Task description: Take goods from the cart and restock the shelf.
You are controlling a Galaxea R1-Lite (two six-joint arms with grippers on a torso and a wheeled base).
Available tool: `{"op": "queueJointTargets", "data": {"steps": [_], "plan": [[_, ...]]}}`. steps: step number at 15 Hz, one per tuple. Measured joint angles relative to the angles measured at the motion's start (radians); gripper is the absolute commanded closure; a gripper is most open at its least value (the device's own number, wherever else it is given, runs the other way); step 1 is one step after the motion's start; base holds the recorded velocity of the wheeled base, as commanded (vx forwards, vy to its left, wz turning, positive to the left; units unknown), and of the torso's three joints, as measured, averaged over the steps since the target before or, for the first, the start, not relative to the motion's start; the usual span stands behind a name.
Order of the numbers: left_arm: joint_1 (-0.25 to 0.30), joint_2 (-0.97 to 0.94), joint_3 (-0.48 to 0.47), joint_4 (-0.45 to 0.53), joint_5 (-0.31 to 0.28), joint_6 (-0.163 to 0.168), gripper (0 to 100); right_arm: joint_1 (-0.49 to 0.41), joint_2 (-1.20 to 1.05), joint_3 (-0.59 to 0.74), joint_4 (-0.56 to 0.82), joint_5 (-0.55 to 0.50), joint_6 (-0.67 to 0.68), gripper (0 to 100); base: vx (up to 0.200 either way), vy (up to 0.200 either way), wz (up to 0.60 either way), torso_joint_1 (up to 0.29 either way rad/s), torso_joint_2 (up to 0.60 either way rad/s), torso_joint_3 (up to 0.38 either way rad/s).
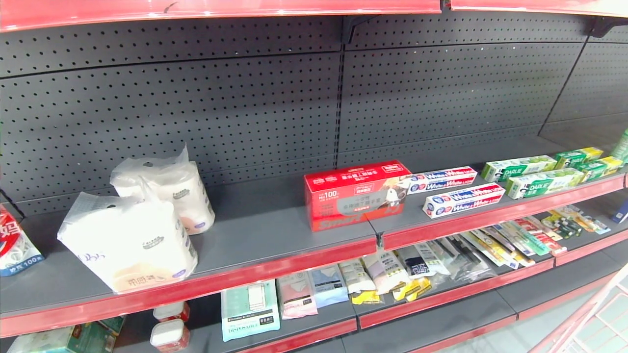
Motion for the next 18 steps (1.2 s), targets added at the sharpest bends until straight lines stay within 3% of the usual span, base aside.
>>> {"op": "queueJointTargets", "data": {"steps": [3,5,6,12,18], "plan": [[0.055,0.184,-0.117,0.003,0.250,-0.007,0,0.000,0.000,0.000,0.000,0.000,0.000,0,0.000,0.000,0.00,0.000,0.00,0.000],[0.144,0.258,-0.133,0.034,0.320,0.000,0,0.000,0.000,0.000,0.000,0.000,0.000,0,0.000,0.000,0.00,0.000,0.00,0.000],[0.193,0.280,-0.117,0.062,0.329,0.008,0,0.000,0.000,0.000,0.000,0.000,0.000,0,0.000,0.000,0.00,0.000,0.00,0.000],[0.315,0.322,0.016,0.111,0.333,0.028,0,0.000,0.000,0.000,0.000,0.000,-0.001,0,0.000,0.000,0.00,0.000,0.00,0.000],[0.460,0.456,0.040,0.103,0.332,0.026,0,0.000,0.000,0.000,0.000,0.000,-0.001,0,0.000,0.000,0.00,0.000,0.00,0.000]]}}
